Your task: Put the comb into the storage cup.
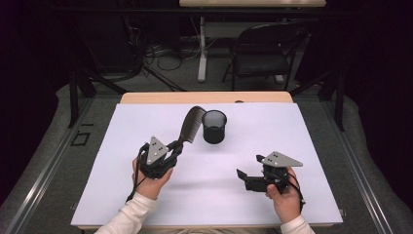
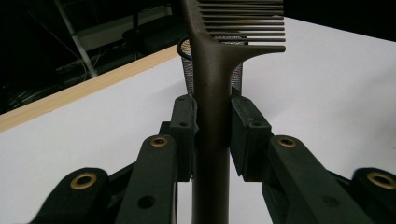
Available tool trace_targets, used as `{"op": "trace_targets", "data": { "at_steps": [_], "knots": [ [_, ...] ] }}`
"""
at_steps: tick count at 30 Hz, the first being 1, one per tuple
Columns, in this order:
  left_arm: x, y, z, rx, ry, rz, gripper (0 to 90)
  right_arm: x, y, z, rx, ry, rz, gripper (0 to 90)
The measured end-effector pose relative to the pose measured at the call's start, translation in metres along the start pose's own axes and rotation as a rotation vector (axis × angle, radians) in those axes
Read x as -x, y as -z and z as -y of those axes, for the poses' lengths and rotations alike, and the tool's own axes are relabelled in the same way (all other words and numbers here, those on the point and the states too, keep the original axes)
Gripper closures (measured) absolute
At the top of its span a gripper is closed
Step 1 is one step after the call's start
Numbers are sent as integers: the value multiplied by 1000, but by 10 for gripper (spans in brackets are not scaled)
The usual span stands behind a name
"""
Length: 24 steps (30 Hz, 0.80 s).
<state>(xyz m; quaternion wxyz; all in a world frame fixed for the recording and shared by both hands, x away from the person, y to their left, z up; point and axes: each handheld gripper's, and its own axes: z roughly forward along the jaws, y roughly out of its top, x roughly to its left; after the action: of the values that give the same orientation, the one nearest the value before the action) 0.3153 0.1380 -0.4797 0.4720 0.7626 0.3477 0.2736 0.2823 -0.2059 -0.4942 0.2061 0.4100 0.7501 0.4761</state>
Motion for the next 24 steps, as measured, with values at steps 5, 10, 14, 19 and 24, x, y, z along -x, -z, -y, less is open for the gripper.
{"op": "trace_targets", "data": {
  "at_steps": [5,10,14,19,24],
  "knots": [
    [0,0,0,-1,1,1,728,1,-2,-11,-9,12,-5,117],
    [0,1,0,-1,3,4,728,2,-5,-22,-18,13,-21,94],
    [0,0,0,-1,3,4,728,3,-8,-30,-32,14,-30,81],
    [0,0,1,0,5,5,728,4,-13,-40,-39,23,-41,70],
    [-1,0,1,1,8,2,728,2,-23,-48,-62,15,-56,50]
  ]
}}
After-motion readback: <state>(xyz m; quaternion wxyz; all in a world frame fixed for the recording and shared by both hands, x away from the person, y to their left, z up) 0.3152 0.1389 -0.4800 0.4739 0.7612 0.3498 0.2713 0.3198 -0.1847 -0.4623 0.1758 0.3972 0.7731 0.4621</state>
